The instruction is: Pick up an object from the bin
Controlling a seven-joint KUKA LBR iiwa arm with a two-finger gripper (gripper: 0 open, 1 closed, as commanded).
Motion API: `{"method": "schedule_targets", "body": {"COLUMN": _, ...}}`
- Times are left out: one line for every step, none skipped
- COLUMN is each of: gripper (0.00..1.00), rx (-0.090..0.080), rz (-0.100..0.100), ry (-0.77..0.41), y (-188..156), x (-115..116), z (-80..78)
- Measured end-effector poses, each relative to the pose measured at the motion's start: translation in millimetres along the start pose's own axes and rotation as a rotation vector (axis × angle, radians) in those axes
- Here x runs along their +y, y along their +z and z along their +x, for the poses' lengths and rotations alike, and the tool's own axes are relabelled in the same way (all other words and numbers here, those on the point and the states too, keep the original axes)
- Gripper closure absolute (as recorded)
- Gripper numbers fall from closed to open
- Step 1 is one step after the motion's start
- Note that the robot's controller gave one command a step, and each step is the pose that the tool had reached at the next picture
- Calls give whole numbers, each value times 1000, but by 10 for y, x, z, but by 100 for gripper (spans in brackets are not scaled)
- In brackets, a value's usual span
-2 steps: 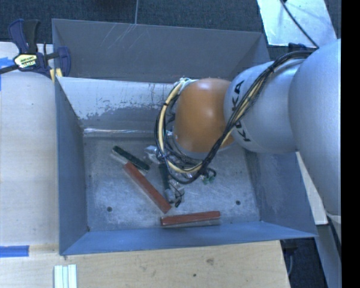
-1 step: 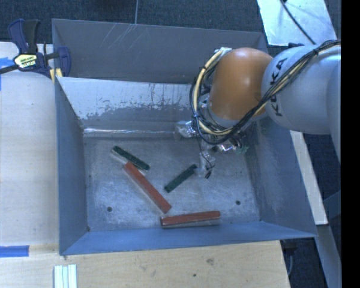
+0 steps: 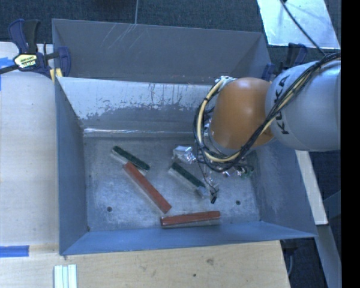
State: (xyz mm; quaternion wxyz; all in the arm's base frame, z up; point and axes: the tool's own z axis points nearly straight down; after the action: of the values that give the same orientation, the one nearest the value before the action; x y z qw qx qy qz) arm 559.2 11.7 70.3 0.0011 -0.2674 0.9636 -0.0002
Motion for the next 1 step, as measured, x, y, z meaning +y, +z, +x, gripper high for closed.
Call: {"method": "schedule_targets", "body": {"gripper": 100, "rx": -8, "rz": 4, "ry": 1, "y": -31, "x": -16, "z": -30}}
